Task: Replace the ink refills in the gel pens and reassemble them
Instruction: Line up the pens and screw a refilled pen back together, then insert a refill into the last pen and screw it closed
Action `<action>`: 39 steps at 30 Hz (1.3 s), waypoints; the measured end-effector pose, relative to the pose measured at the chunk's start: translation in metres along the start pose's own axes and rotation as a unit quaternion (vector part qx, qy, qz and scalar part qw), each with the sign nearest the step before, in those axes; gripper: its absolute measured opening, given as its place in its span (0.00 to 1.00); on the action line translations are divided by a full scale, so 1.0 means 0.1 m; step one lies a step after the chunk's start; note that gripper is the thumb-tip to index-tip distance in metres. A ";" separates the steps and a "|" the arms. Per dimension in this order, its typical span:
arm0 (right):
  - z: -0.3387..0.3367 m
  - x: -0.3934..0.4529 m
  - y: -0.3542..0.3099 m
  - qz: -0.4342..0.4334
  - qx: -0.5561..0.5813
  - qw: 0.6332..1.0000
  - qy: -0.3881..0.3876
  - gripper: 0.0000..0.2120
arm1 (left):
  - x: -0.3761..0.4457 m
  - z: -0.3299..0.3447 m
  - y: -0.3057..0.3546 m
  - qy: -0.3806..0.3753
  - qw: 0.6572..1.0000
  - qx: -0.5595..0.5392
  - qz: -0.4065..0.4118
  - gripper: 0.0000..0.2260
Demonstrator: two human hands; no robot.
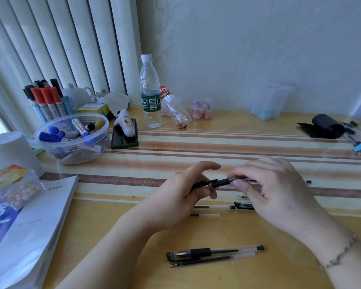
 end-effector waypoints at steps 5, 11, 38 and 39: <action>-0.01 0.00 -0.04 0.001 0.032 0.999 0.011 0.06 | 0.01 -0.01 0.00 0.018 1.000 -0.010 0.006 0.19; -0.03 0.04 -0.05 -0.004 0.059 0.998 0.021 0.11 | 0.01 -0.08 -0.04 0.051 0.999 0.019 0.008 0.15; 0.02 -0.02 0.64 0.160 -0.047 0.985 -0.048 0.06 | -0.07 -0.37 -0.22 0.181 0.974 0.123 -0.055 0.17; 0.06 0.01 0.38 0.113 -0.021 0.991 -0.067 0.09 | -0.04 -0.27 -0.11 0.156 0.981 0.118 -0.017 0.17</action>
Point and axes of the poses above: each hand's wrist, its own x-axis towards the middle knuckle, its own z-axis out of the palm, y = z × x, the point moved 9 cm from there along x, towards the middle knuckle, and after that the axes turned 6 degrees about -y, right-handed, at the moved point
